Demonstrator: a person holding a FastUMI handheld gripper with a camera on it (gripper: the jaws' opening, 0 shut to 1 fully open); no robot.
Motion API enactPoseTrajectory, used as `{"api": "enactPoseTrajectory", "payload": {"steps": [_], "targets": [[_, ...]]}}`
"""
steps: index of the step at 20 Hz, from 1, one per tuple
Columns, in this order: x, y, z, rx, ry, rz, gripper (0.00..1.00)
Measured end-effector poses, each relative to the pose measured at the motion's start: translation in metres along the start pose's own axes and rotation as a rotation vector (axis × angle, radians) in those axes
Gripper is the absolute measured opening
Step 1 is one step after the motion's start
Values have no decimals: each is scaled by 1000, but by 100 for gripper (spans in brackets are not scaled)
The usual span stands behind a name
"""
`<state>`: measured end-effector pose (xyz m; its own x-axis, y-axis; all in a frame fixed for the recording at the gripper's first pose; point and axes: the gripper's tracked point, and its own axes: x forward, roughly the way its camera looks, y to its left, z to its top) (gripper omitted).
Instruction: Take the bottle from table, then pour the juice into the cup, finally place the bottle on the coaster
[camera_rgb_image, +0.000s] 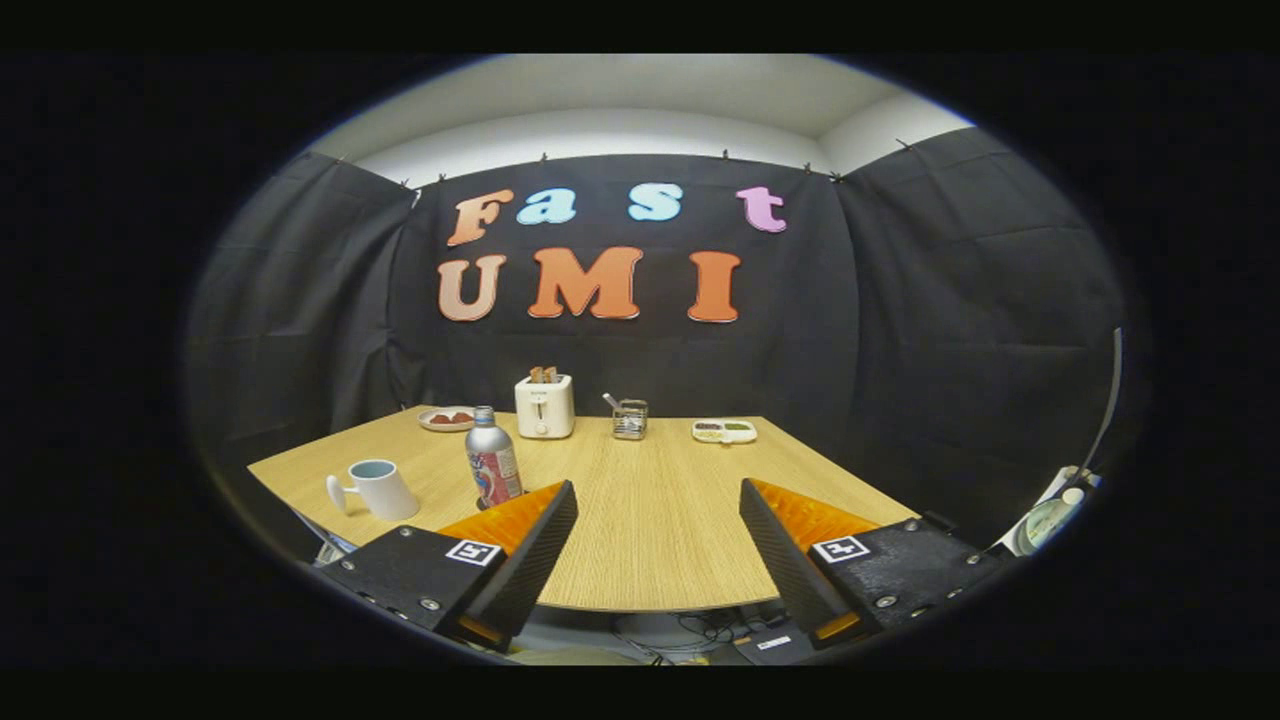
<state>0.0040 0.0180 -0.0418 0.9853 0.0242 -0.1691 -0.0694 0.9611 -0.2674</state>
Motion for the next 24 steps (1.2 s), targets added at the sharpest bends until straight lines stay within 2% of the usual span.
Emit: {"api": "enactPoseTrajectory", "payload": {"steps": [24], "targets": [[5,0,-3,-10,3,-19,97]]}}
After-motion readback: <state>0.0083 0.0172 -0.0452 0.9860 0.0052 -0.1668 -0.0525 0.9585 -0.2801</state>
